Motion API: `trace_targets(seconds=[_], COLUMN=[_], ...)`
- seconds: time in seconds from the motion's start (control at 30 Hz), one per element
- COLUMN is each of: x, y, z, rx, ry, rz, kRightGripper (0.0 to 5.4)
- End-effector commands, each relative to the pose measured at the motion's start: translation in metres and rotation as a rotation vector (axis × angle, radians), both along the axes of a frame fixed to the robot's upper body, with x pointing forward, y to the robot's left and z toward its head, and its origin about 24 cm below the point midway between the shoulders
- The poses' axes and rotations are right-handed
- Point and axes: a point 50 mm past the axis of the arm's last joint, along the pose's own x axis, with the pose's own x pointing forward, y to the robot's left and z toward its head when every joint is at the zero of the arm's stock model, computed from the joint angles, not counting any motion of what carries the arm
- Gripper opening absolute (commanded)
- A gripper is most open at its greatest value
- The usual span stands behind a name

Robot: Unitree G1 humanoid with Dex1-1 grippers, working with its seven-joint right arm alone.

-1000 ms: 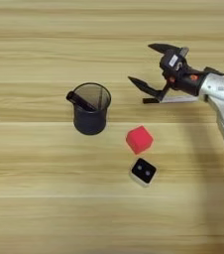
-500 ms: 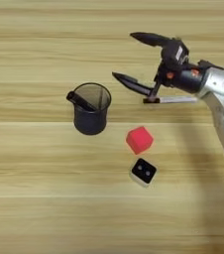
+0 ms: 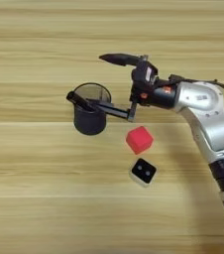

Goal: Move the objects on the table

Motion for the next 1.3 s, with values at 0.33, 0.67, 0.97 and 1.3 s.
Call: trace_targets(seconds=[0.33, 0.67, 0.97, 1.3], x=[0.007, 0.013, 0.016, 0.019], y=[0.033, 0.039, 0.042, 0.044], z=[-0.007, -0.015, -0.014, -0.011], rx=[-0.028, -0.035, -0.008, 0.028], ry=[-0.012, -0.015, -0.015, -0.017], rz=[-0.013, -0.068, -0.087, -0.109], kRightGripper=[5.23, 4.23, 3.22, 2.16])
